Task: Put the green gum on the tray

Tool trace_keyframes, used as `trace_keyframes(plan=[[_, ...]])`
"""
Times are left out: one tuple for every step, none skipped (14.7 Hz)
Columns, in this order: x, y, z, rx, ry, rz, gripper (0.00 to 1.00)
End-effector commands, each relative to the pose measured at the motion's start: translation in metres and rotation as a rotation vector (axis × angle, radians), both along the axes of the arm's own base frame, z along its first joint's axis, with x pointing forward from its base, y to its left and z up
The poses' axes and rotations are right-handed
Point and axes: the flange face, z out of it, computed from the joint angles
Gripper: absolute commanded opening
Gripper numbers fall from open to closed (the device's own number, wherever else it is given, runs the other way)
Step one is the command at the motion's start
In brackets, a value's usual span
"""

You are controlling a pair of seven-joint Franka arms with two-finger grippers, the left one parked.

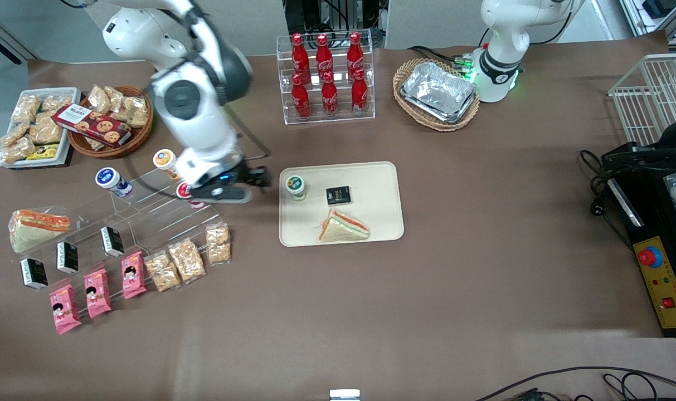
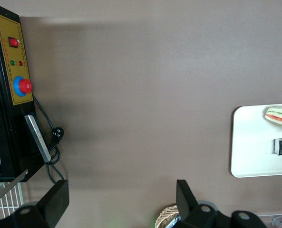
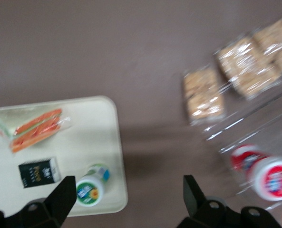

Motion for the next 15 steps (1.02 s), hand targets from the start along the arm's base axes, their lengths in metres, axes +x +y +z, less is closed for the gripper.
trace_keyframes(plan=[[0.046, -0.098, 0.039, -0.043, 0.033, 0.062, 1.0], [0.054, -0.133, 0.045, -0.041, 0.038, 0.082, 1.0], [0.06, -0.17, 0.051, -0.035, 0.029, 0.093, 1.0], [0.066, -0.203, 0.054, -0.035, 0.022, 0.097, 1.0], [0.072, -0.236, 0.062, -0.043, 0.007, 0.098, 1.0], [0.075, -0.266, 0.064, -0.062, 0.002, 0.099, 1.0], [0.075, -0.29, 0.068, -0.073, -0.004, 0.104, 1.0], [0.076, -0.316, 0.078, -0.077, -0.022, 0.096, 1.0], [0.078, -0.335, 0.089, -0.082, -0.04, 0.089, 1.0], [0.078, -0.35, 0.097, -0.084, -0.044, 0.076, 1.0], [0.077, -0.361, 0.105, -0.081, -0.036, 0.055, 1.0], [0.077, -0.372, 0.111, -0.082, -0.029, 0.034, 1.0], [0.078, -0.381, 0.118, -0.081, -0.021, 0.018, 1.0], [0.082, -0.385, 0.125, -0.083, -0.015, 0.012, 1.0], [0.085, -0.388, 0.128, -0.078, 0.001, 0.009, 1.0]])
